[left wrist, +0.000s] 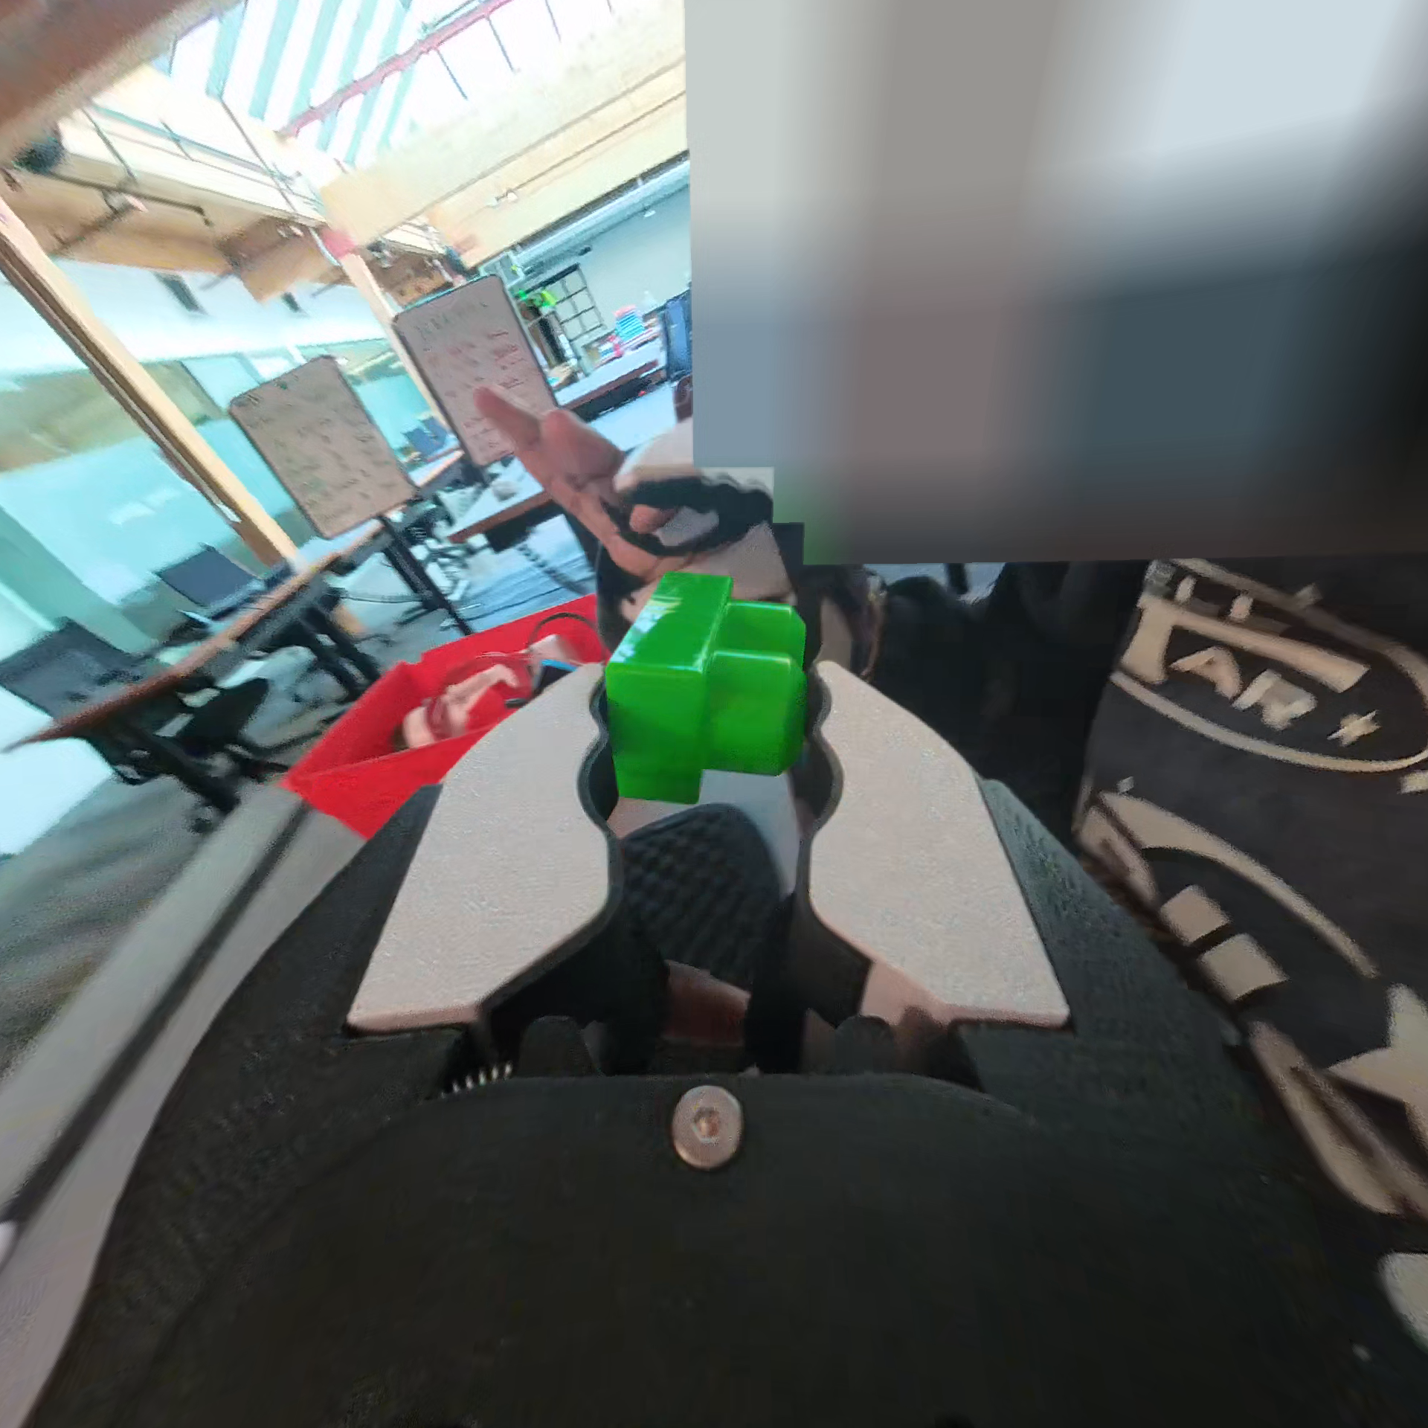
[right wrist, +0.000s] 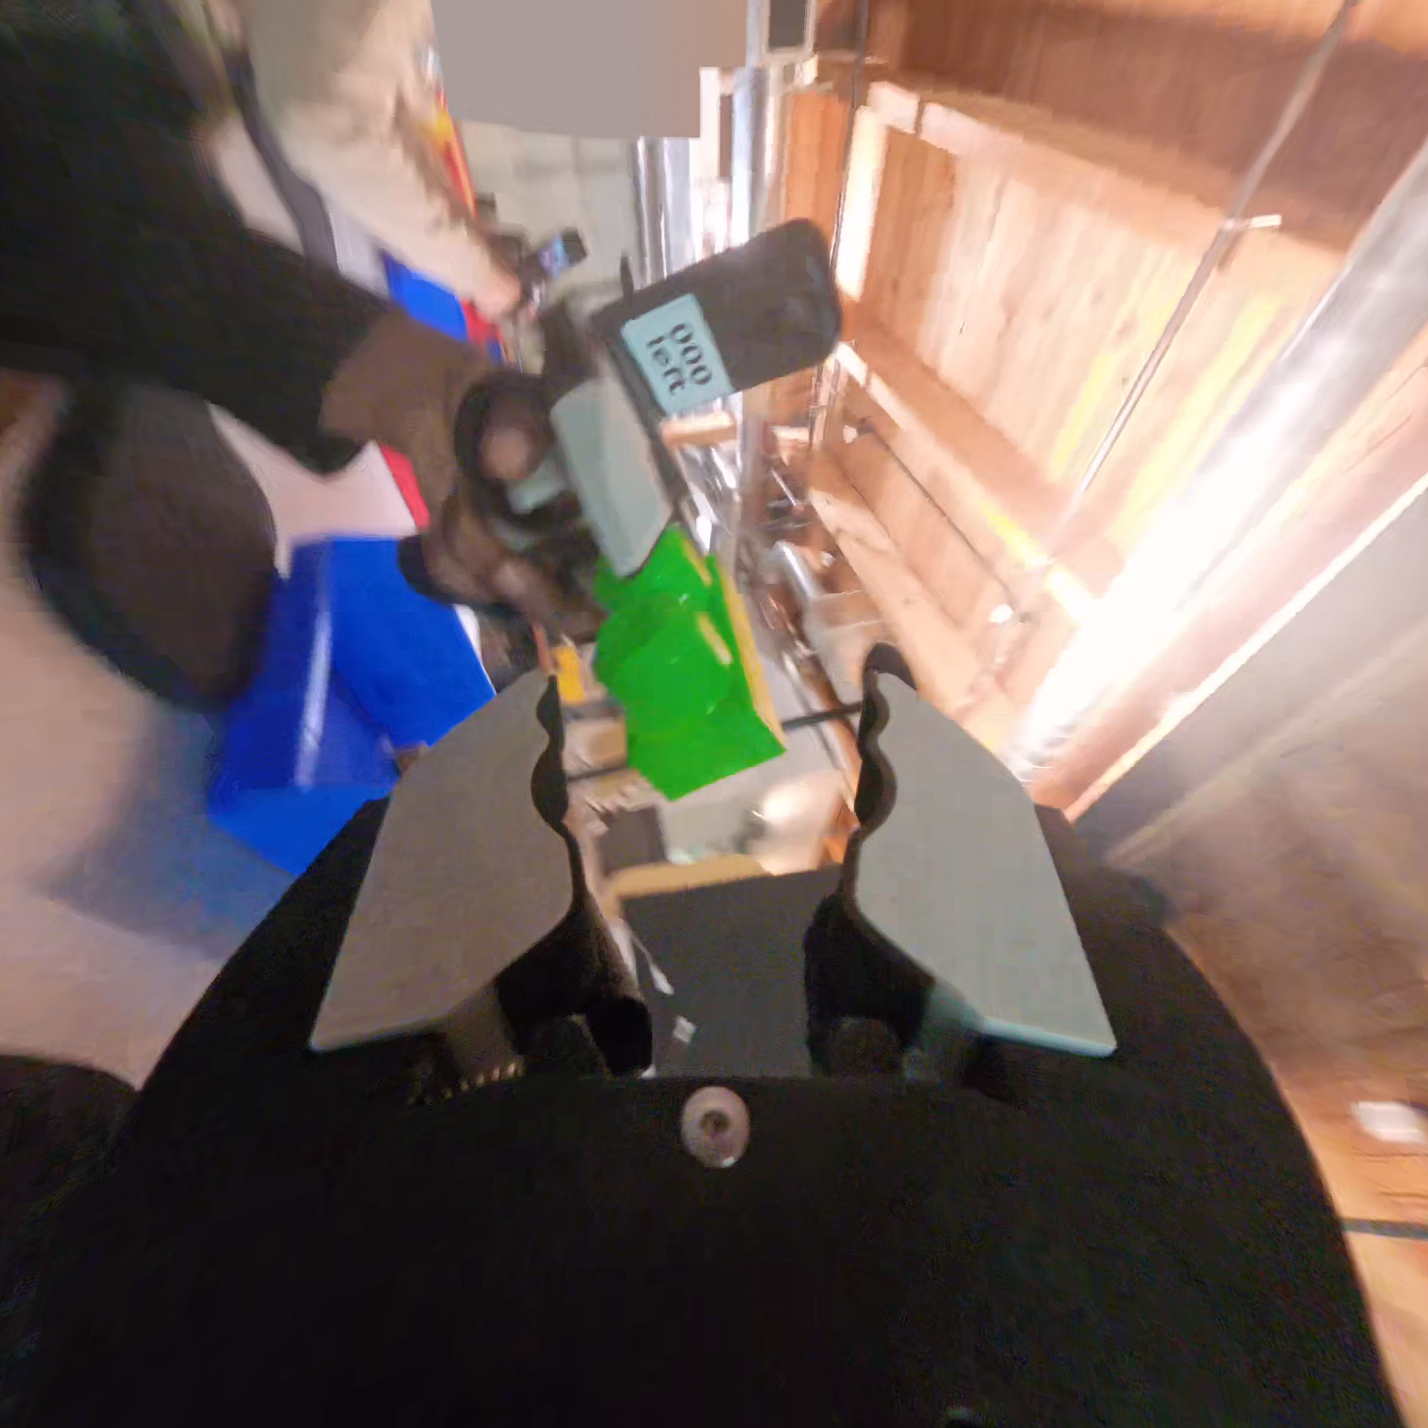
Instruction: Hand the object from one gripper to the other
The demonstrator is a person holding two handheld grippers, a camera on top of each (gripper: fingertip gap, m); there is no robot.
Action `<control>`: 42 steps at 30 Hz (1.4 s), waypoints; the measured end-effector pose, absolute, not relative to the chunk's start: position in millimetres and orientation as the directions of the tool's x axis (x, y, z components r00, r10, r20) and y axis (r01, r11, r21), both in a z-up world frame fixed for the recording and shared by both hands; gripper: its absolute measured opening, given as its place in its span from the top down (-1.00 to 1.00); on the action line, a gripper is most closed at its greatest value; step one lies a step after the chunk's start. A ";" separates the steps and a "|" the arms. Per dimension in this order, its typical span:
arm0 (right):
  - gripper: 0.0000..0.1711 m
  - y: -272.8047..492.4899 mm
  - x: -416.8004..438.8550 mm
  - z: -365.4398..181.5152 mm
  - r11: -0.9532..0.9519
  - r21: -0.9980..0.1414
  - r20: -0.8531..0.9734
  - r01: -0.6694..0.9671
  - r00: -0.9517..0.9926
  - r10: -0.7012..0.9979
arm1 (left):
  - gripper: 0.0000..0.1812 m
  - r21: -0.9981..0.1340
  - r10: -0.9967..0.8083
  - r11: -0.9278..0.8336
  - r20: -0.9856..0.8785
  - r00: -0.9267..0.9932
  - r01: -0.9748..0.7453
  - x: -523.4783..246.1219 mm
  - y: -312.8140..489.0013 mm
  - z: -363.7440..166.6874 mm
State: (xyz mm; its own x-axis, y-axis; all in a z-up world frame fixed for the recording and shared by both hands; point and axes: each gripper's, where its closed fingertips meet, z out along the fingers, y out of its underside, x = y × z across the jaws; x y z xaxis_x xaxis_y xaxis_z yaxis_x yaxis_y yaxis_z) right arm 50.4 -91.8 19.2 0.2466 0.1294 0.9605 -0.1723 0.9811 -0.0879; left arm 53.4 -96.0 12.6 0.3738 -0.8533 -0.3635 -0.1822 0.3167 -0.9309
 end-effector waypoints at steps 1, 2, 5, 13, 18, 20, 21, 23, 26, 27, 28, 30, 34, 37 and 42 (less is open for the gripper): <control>0.12 -88.0 48.3 15.1 0.994 -0.019 0.968 -0.109 0.245 0.046 | 0.50 -0.951 -0.882 0.273 -0.308 0.356 -0.147 52.9 -98.1 13.4; 0.13 -85.5 46.3 11.6 0.997 0.026 0.972 -0.068 0.237 -0.009 | 0.50 -0.967 -0.908 0.224 -0.252 0.335 -0.120 52.7 -99.9 13.5; 0.32 -90.0 44.5 14.0 0.995 0.077 0.958 -0.063 0.282 -0.057 | 0.50 -0.988 -0.932 0.134 -0.151 0.330 -0.073 51.4 -96.9 14.4; 0.58 -86.0 44.9 14.8 0.974 -0.189 0.961 -0.126 0.178 0.210 | 0.27 -0.862 -0.778 0.487 -0.501 0.379 -0.141 49.0 -97.3 19.6; 0.58 -90.1 49.2 11.6 0.845 -0.482 0.869 -0.233 -0.006 0.494 | 0.28 -0.635 -0.515 0.674 -0.770 0.378 -0.377 50.3 -95.6 15.0; 0.58 -93.4 50.4 10.3 0.813 -0.525 0.846 -0.250 -0.049 0.531 | 0.42 -0.621 -0.497 0.667 -0.782 0.375 -0.411 51.7 -92.6 13.3; 0.58 -94.7 50.8 9.5 0.808 -0.533 0.842 -0.251 -0.062 0.537 | 0.55 -0.631 -0.508 0.657 -0.775 0.376 -0.412 52.0 -91.9 12.8; 0.58 -96.0 51.5 11.5 0.805 -0.534 0.840 -0.259 -0.056 0.539 | 0.56 -0.673 -0.556 0.623 -0.740 0.379 -0.399 51.3 -91.1 11.6; 0.36 -96.2 55.5 27.2 0.870 -0.384 0.891 -0.308 0.124 0.437 | 0.57 -0.808 -0.688 0.521 -0.588 0.427 -0.275 49.5 -91.6 19.6; 0.28 -98.2 57.8 30.2 0.914 -0.270 0.918 -0.303 0.206 0.339 | 0.57 -0.858 -0.742 0.465 -0.512 0.432 -0.218 49.0 -92.2 22.1; 0.20 -98.9 57.8 29.4 0.952 -0.163 0.938 -0.259 0.259 0.231 | 0.57 -0.899 -0.790 0.403 -0.436 0.430 -0.171 48.2 -92.0 23.4; 0.04 -93.5 51.5 23.3 0.993 -0.001 0.955 -0.119 0.295 0.036 | 0.57 -0.950 -0.862 0.300 -0.311 0.401 -0.093 47.3 -93.2 23.7; 0.07 -88.6 42.4 16.0 0.990 0.144 0.945 0.004 0.298 -0.138 | 0.57 -0.988 -0.929 0.132 -0.150 0.338 -0.076 49.7 -92.4 11.8; 0.46 -94.6 46.3 19.8 0.990 0.136 0.938 -0.033 0.325 -0.118 | 0.57 -0.991 -0.936 0.075 -0.110 0.333 -0.114 51.2 -89.7 2.5; 0.46 -92.2 47.6 21.4 0.987 -0.109 0.962 -0.115 0.236 0.134 | 0.37 -0.917 -0.843 0.389 -0.395 0.365 -0.093 52.0 -94.7 18.3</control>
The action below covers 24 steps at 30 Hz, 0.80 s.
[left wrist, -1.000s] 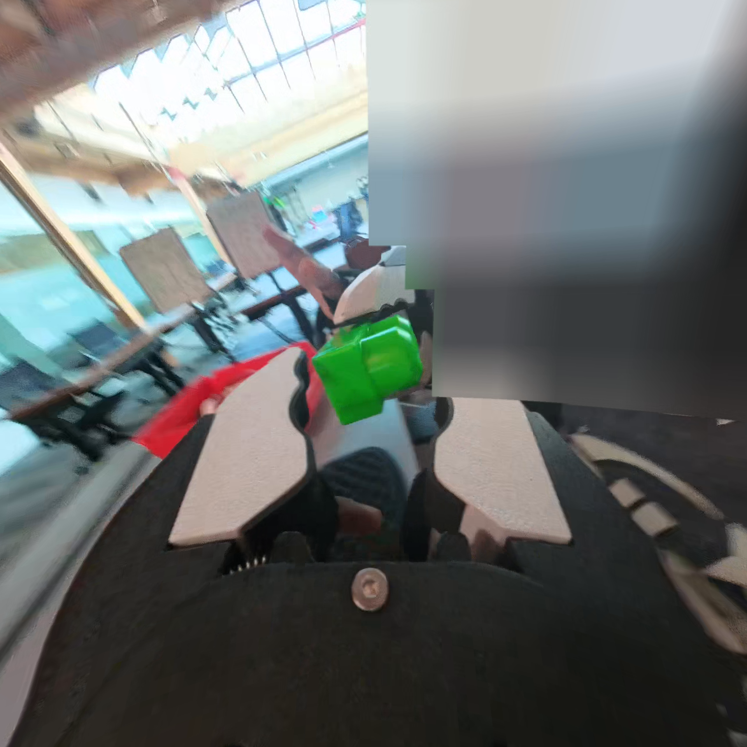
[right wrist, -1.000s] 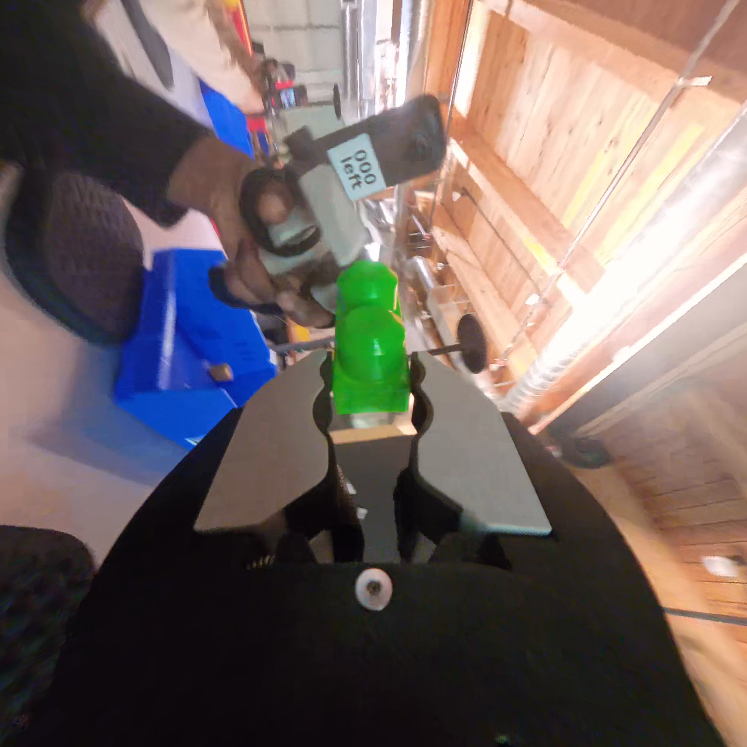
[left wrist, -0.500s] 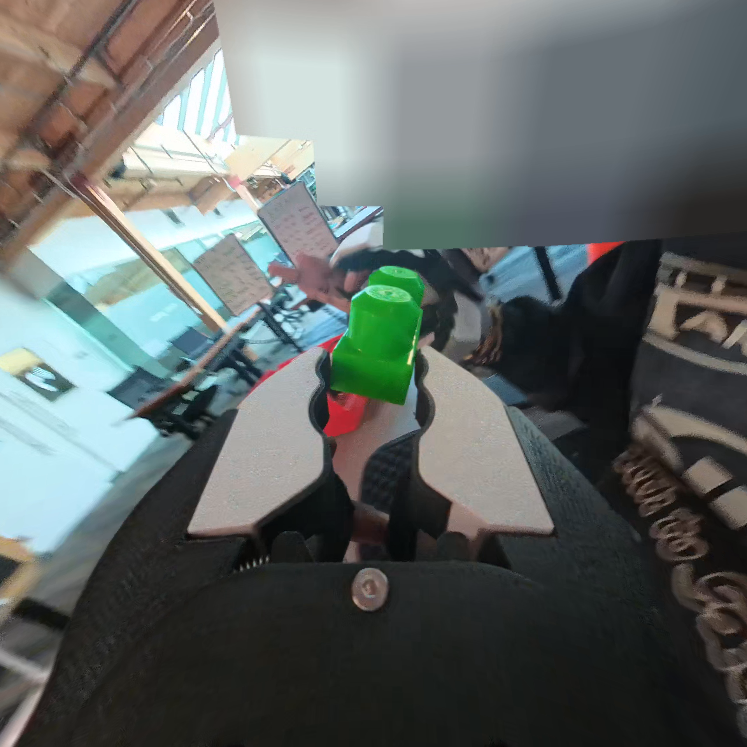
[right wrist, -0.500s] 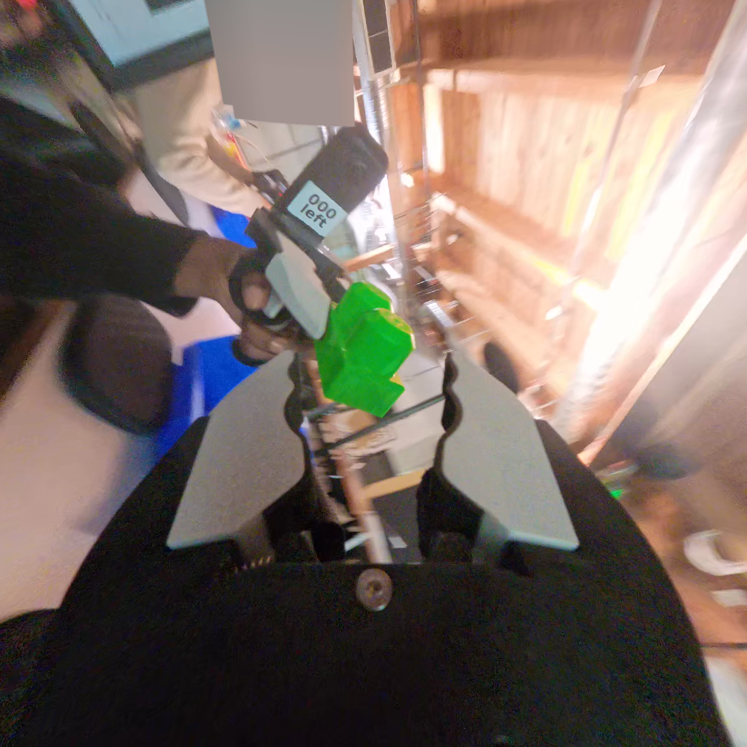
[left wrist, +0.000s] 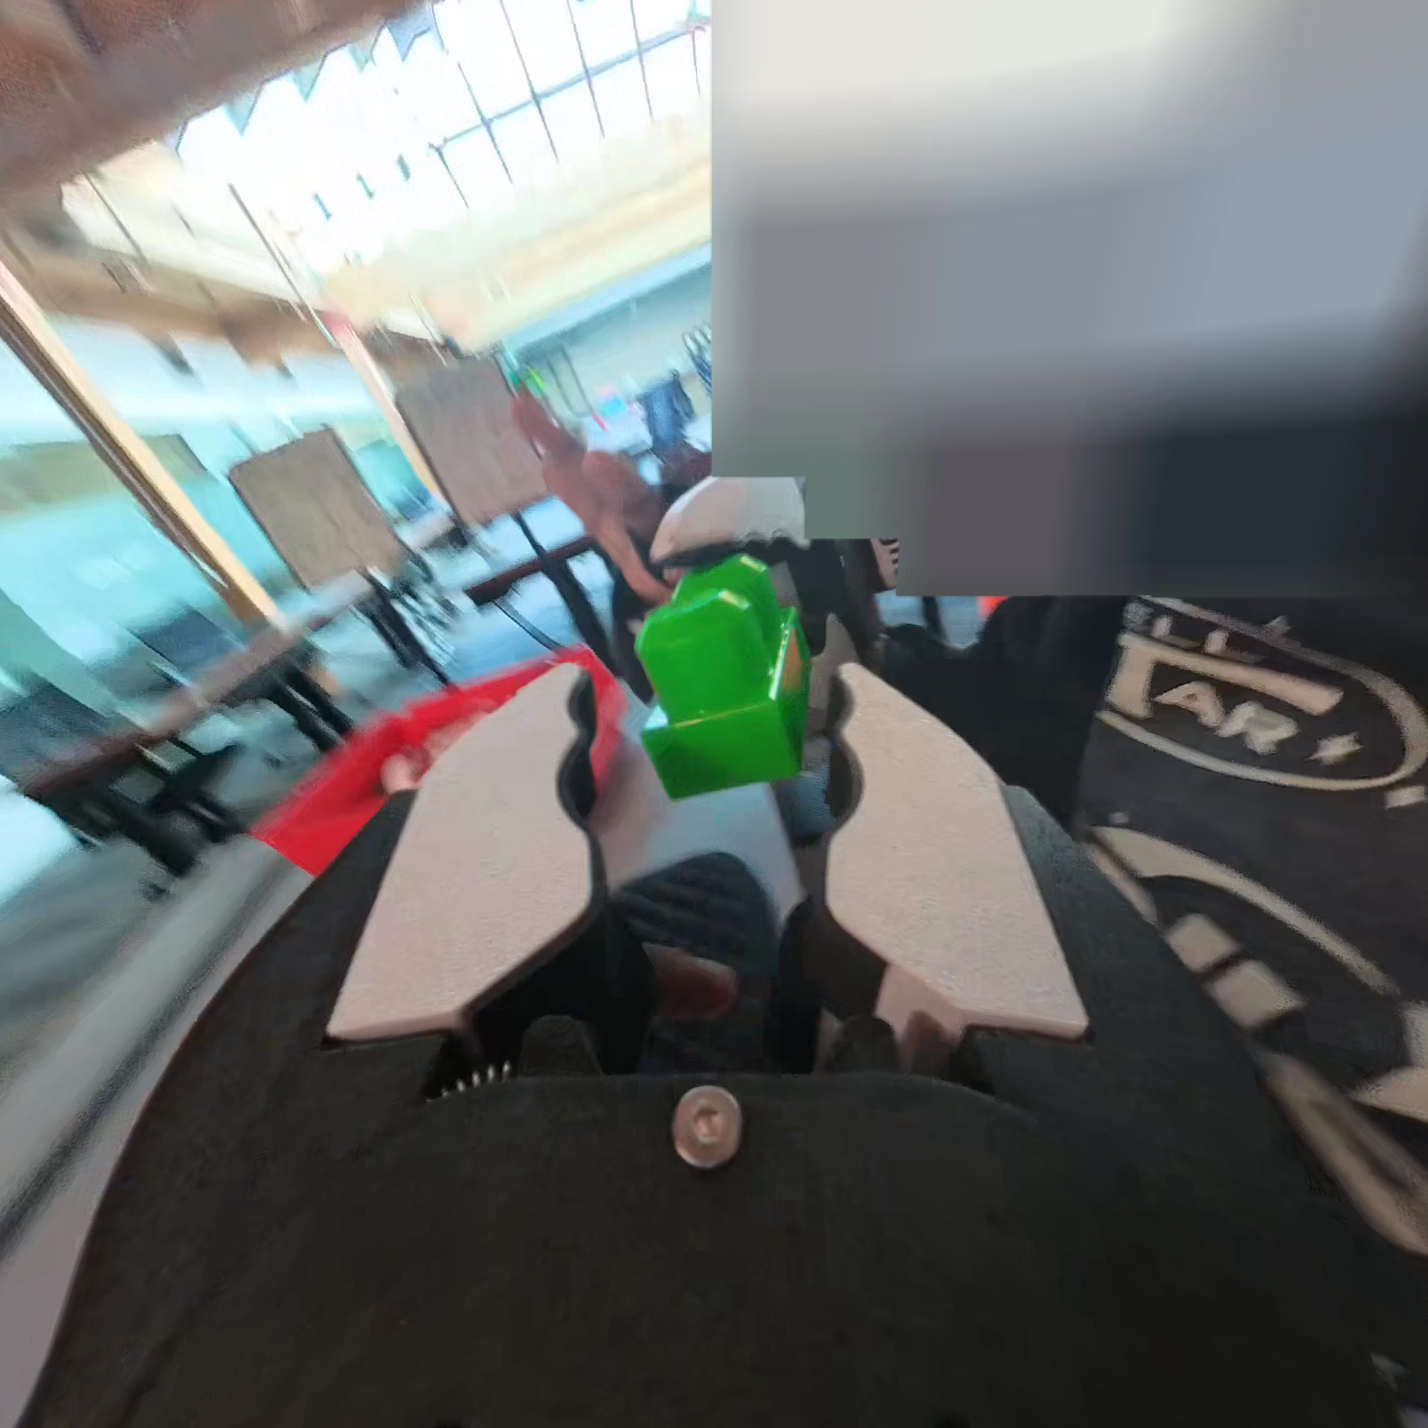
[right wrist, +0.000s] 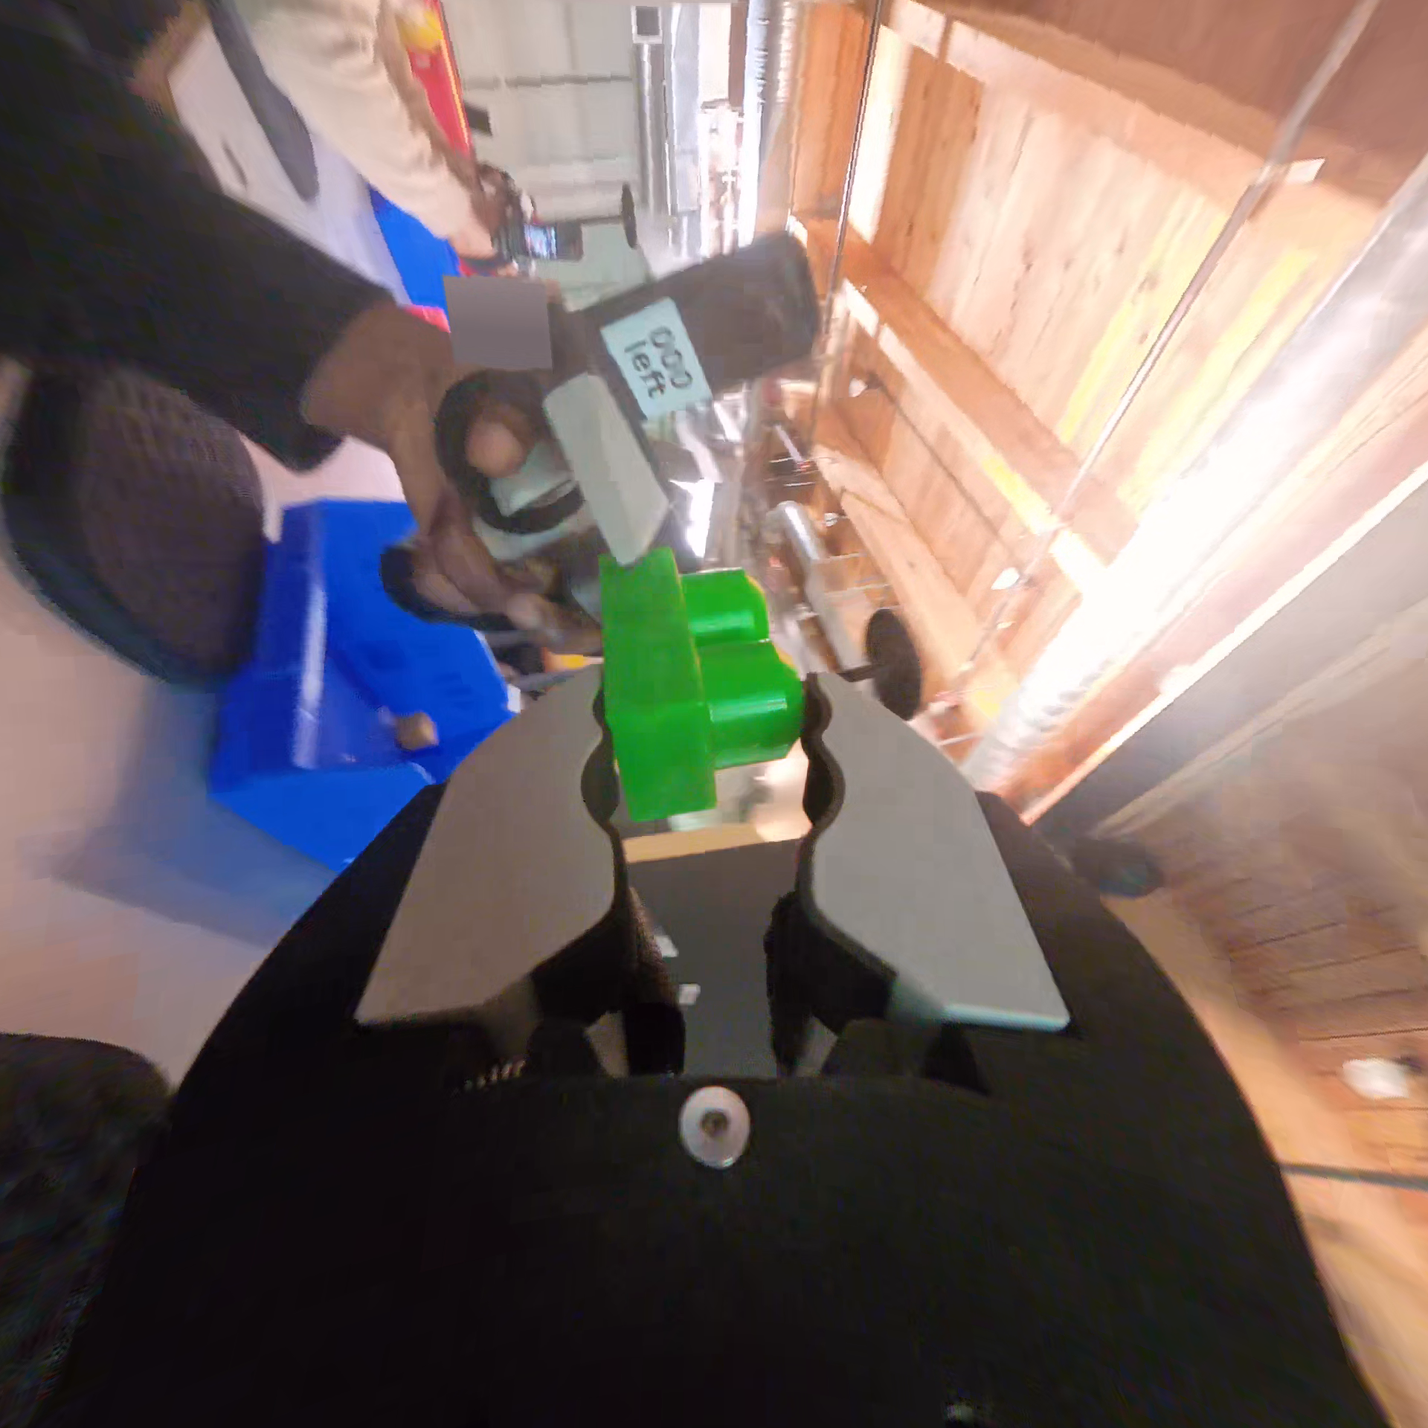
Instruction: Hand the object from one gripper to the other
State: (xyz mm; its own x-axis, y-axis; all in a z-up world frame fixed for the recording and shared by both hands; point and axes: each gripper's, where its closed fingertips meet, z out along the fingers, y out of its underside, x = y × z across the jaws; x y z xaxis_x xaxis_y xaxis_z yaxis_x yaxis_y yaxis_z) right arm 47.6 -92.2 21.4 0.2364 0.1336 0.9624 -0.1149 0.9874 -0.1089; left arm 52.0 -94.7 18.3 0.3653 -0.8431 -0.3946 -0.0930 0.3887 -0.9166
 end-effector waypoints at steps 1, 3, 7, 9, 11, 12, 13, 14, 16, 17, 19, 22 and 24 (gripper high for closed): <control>0.46 -91.3 47.4 21.1 0.970 -0.198 0.954 -0.142 0.200 0.224 | 0.29 -0.861 -0.778 0.494 -0.499 0.382 -0.117 51.8 -97.5 21.1; 0.46 -91.1 47.7 22.1 0.915 -0.351 0.915 -0.198 0.135 0.380 | 0.23 -0.731 -0.618 0.640 -0.672 0.408 -0.236 50.8 -96.8 21.5; 0.46 -94.4 47.1 17.4 0.832 -0.498 0.855 -0.245 0.019 0.518 | 0.26 -0.603 -0.472 0.694 -0.793 0.385 -0.393 54.9 -91.7 14.8; 0.46 -95.8 47.2 16.0 0.807 -0.534 0.836 -0.252 -0.012 0.549 | 0.39 -0.601 -0.486 0.696 -0.797 0.359 -0.392 58.8 -93.4 11.0; 0.46 -95.5 48.0 14.7 0.795 -0.553 0.826 -0.249 -0.034 0.563 | 0.44 -0.648 -0.542 0.658 -0.761 0.357 -0.382 57.9 -92.9 9.5; 0.45 -94.8 47.9 14.9 0.795 -0.553 0.825 -0.248 -0.030 0.564 | 0.46 -0.685 -0.579 0.627 -0.729 0.366 -0.373 56.5 -91.9 9.3; 0.44 -93.4 48.8 18.4 0.805 -0.534 0.833 -0.258 0.004 0.554 | 0.48 -0.722 -0.610 0.596 -0.692 0.385 -0.352 54.5 -90.6 11.1; 0.38 -93.1 51.1 24.2 0.831 -0.479 0.855 -0.282 0.065 0.515 | 0.50 -0.764 -0.649 0.560 -0.645 0.403 -0.321 52.6 -89.8 13.1; 0.21 -93.6 55.9 28.4 0.918 -0.286 0.919 -0.274 0.191 0.344 | 0.52 -0.858 -0.753 0.455 -0.514 0.411 -0.239 50.8 -90.5 15.2; 0.18 -92.2 56.0 26.8 0.957 -0.186 0.943 -0.224 0.234 0.238 | 0.52 -0.894 -0.794 0.402 -0.449 0.409 -0.199 50.1 -90.9 16.1; 0.17 -89.2 52.7 20.1 0.995 0.003 0.963 -0.103 0.267 0.025 | 0.52 -0.942 -0.856 0.304 -0.334 0.395 -0.140 49.1 -90.8 16.1; 0.25 -90.9 47.3 15.3 0.984 0.178 0.942 -0.001 0.289 -0.171 | 0.52 -0.975 -0.902 0.187 -0.218 0.374 -0.119 48.6 -88.7 10.0; 0.49 -93.0 44.2 12.2 0.976 0.217 0.935 0.017 0.285 -0.212 | 0.52 -0.984 -0.924 0.128 -0.163 0.347 -0.121 50.6 -90.3 5.1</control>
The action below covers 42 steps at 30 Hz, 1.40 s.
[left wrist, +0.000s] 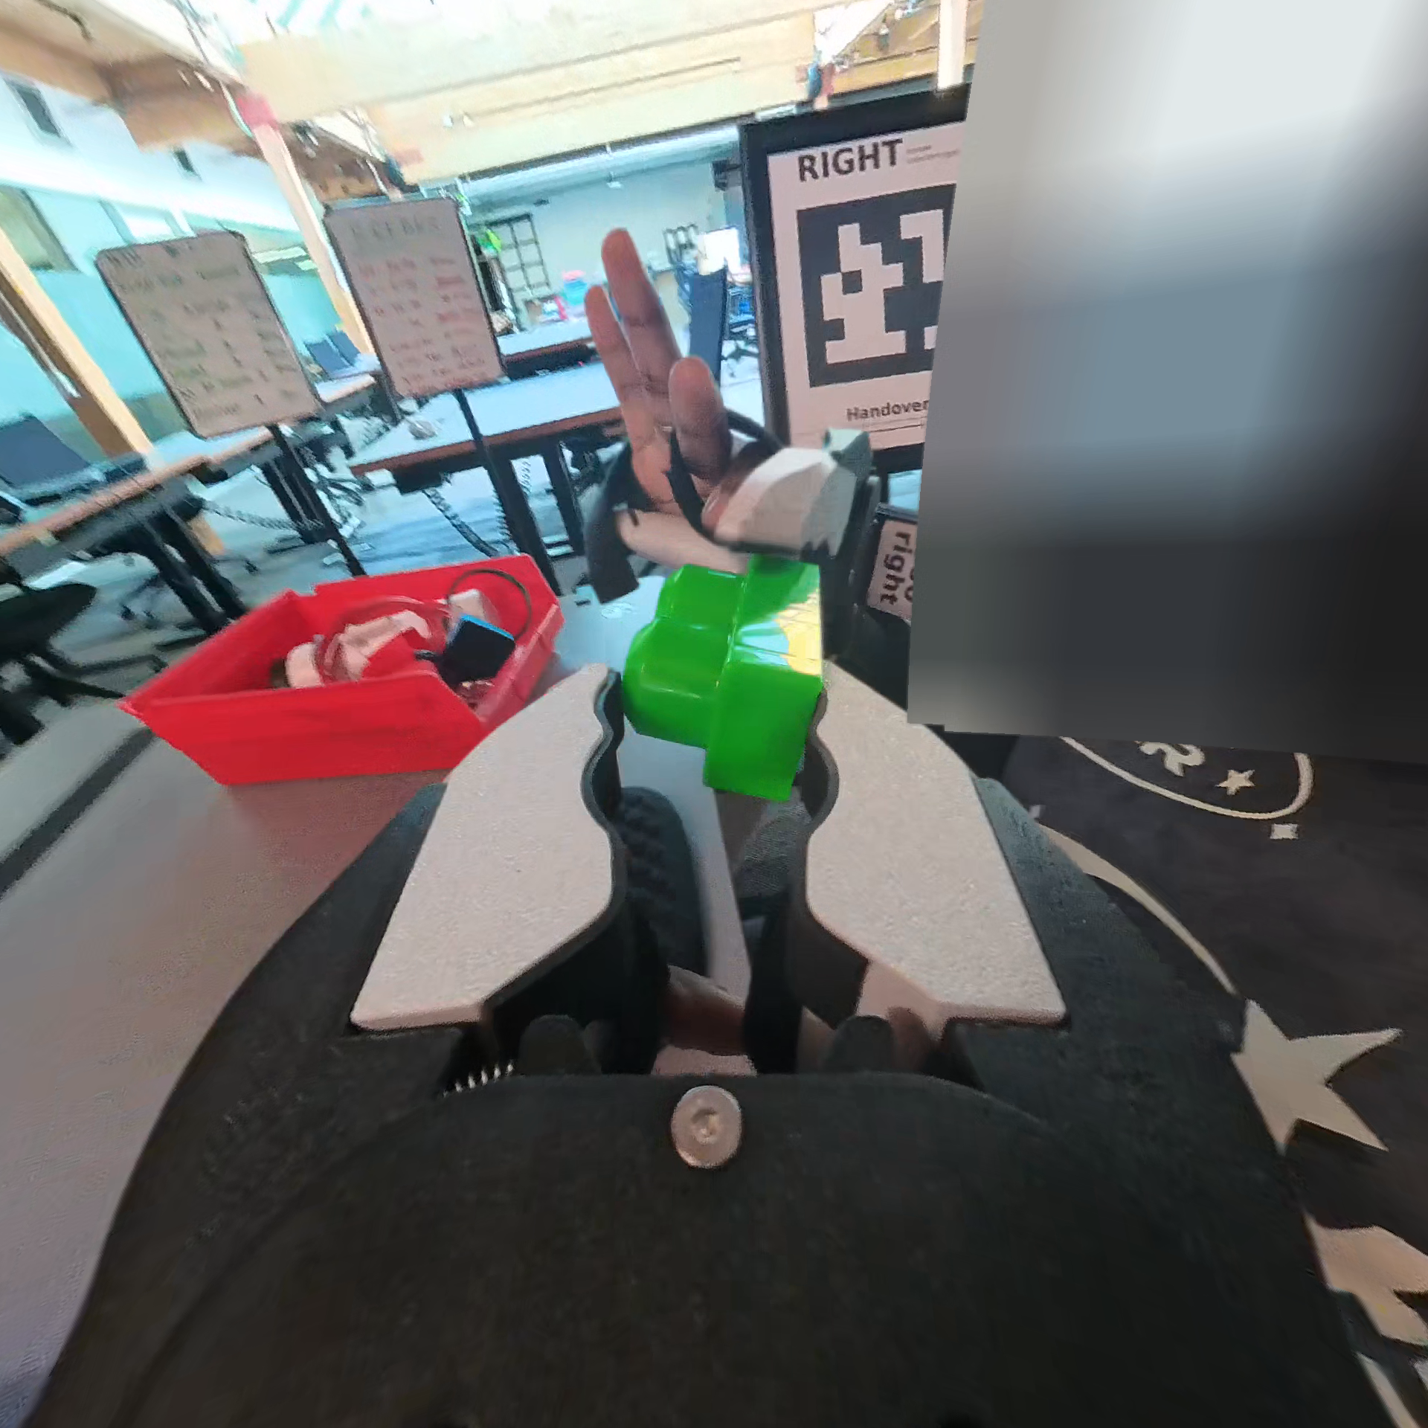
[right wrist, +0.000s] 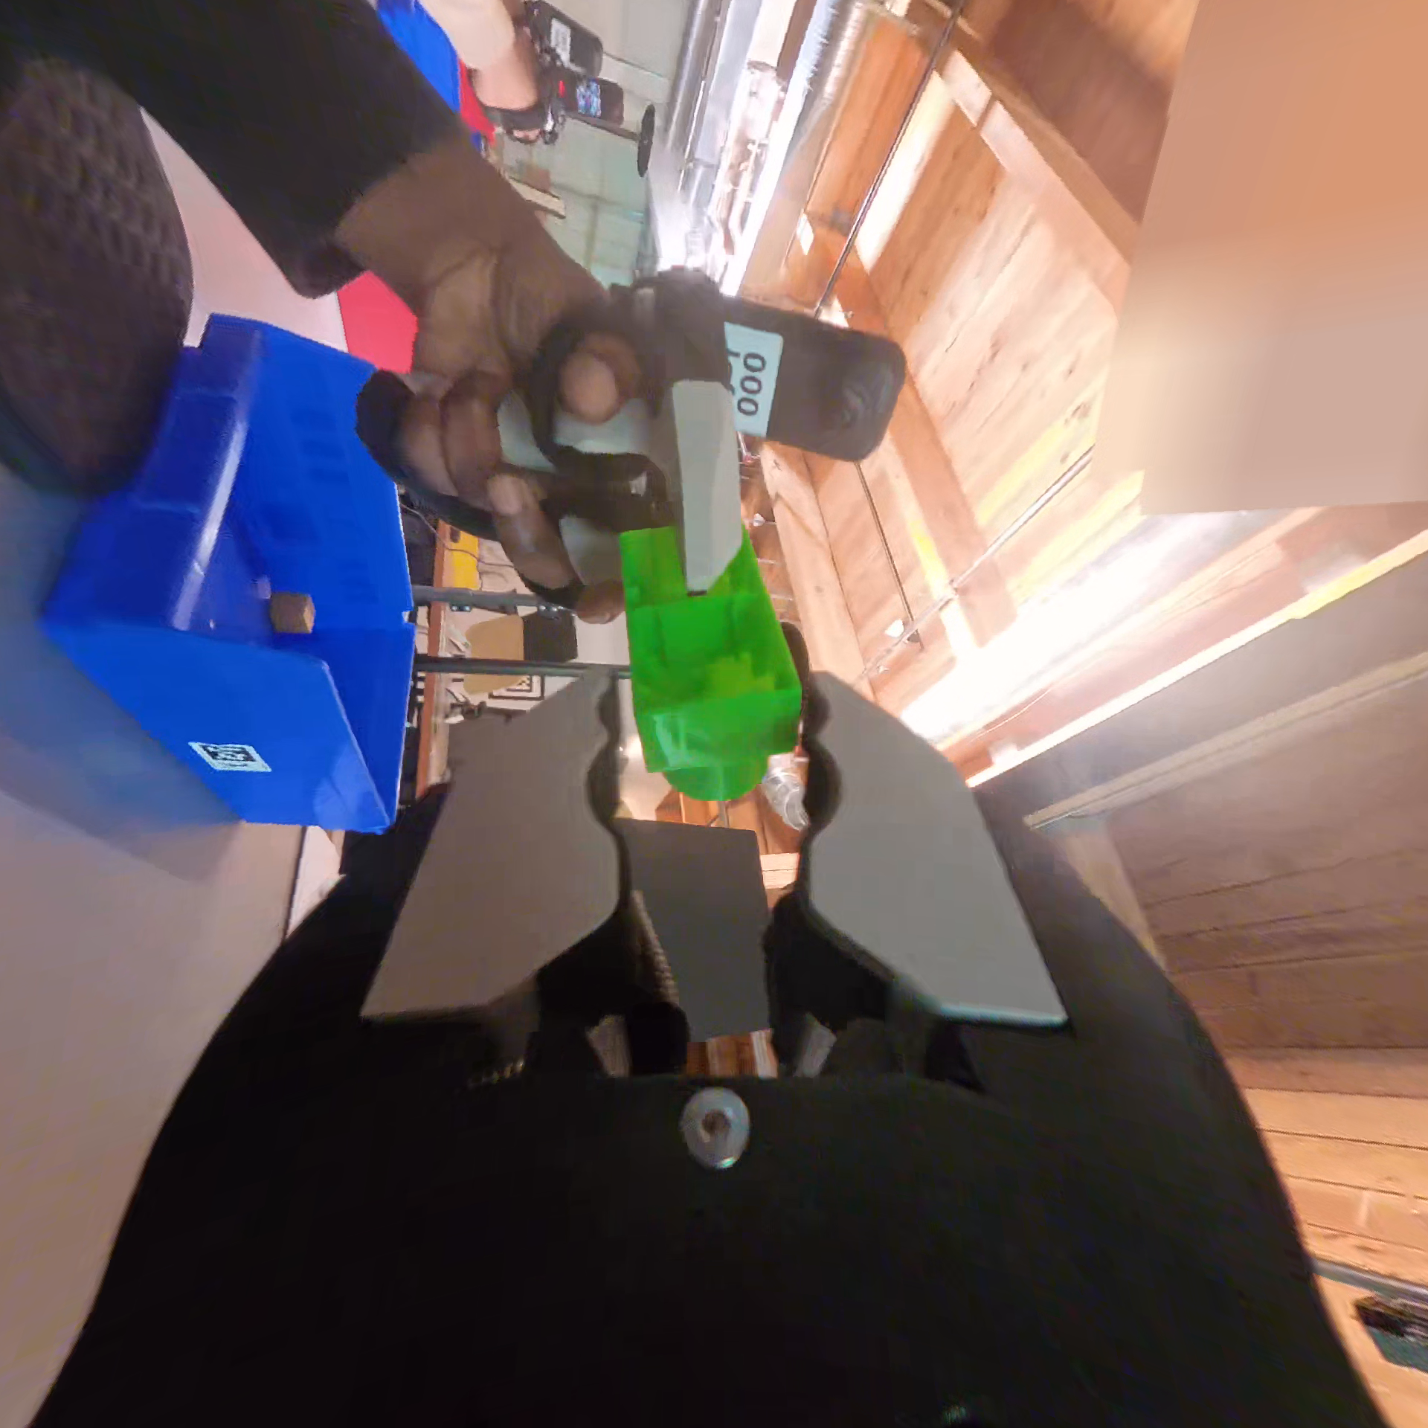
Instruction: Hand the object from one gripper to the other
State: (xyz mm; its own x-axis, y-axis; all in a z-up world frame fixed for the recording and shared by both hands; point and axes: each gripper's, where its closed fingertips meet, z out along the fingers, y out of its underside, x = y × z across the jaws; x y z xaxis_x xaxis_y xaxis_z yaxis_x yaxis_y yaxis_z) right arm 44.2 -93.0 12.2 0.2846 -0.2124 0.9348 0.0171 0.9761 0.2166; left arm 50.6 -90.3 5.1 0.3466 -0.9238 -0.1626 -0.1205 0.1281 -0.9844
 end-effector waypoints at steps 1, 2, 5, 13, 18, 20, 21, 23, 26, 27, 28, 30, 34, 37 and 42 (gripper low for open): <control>0.56 -93.6 43.5 11.5 0.974 0.224 0.933 0.020 0.285 -0.221 | 0.53 -0.988 -0.928 0.108 -0.142 0.344 -0.114 51.1 -90.0 4.8; 0.56 -93.7 43.5 11.9 0.977 0.212 0.935 0.017 0.286 -0.208 | 0.53 -0.990 -0.929 0.100 -0.130 0.346 -0.103 50.9 -89.4 5.8; 0.57 -92.5 43.4 11.3 0.998 0.020 0.975 -0.055 0.223 -0.007 | 0.47 -0.965 -0.884 0.246 -0.262 0.386 -0.090 47.3 -86.2 14.3; 0.57 -89.0 40.8 10.0 0.857 -0.474 0.873 -0.202 0.022 0.488 | 0.37 -0.649 -0.519 0.681 -0.754 0.402 -0.339 50.0 -95.3 19.7; 0.56 -95.1 44.8 11.3 0.785 -0.572 0.814 -0.239 -0.052 0.578 | 0.57 -0.690 -0.582 0.640 -0.723 0.372 -0.338 53.0 -94.8 13.2; 0.56 -95.2 45.0 13.1 0.782 -0.570 0.813 -0.252 -0.039 0.581 | 0.57 -0.755 -0.651 0.583 -0.655 0.384 -0.301 52.9 -95.3 14.7; 0.50 -94.2 45.5 16.0 0.804 -0.533 0.833 -0.262 0.003 0.553 | 0.57 -0.798 -0.695 0.541 -0.602 0.393 -0.265 52.8 -95.7 16.7; 0.20 -93.3 48.5 21.3 0.883 -0.378 0.898 -0.277 0.121 0.423 | 0.58 -0.888 -0.787 0.423 -0.460 0.412 -0.182 50.8 -94.7 21.1; 0.01 -85.5 47.0 17.6 0.984 -0.111 0.962 -0.137 0.234 0.141 | 0.58 -0.974 -0.897 0.212 -0.228 0.378 -0.085 48.7 -93.8 19.0; 0.00 -83.0 45.6 15.6 0.996 -0.031 0.967 -0.084 0.251 0.051 | 0.57 -0.985 -0.914 0.160 -0.174 0.366 -0.067 48.4 -93.0 17.4; 0.02 -81.6 44.2 14.1 0.998 0.039 0.964 -0.039 0.263 -0.027 | 0.58 -0.991 -0.926 0.118 -0.131 0.354 -0.057 48.5 -92.2 15.4; 0.23 -82.5 41.5 11.5 0.991 0.134 0.952 0.009 0.275 -0.131 | 0.58 -0.997 -0.939 0.049 -0.068 0.336 -0.064 49.8 -90.5 9.2; 0.45 -82.7 40.0 11.8 0.999 0.034 0.967 -0.022 0.254 -0.027 | 0.59 -0.990 -0.929 0.130 -0.139 0.343 -0.050 48.8 -89.3 13.4; 0.45 -80.5 42.4 17.6 0.964 -0.239 0.947 -0.115 0.193 0.257 | 0.34 -0.893 -0.798 0.439 -0.438 0.413 -0.100 44.3 -90.6 23.0; 0.45 -87.4 44.0 13.2 0.792 -0.563 0.817 -0.237 -0.017 0.576 | 0.25 -0.667 -0.528 0.669 -0.737 0.423 -0.328 47.8 -93.7 22.0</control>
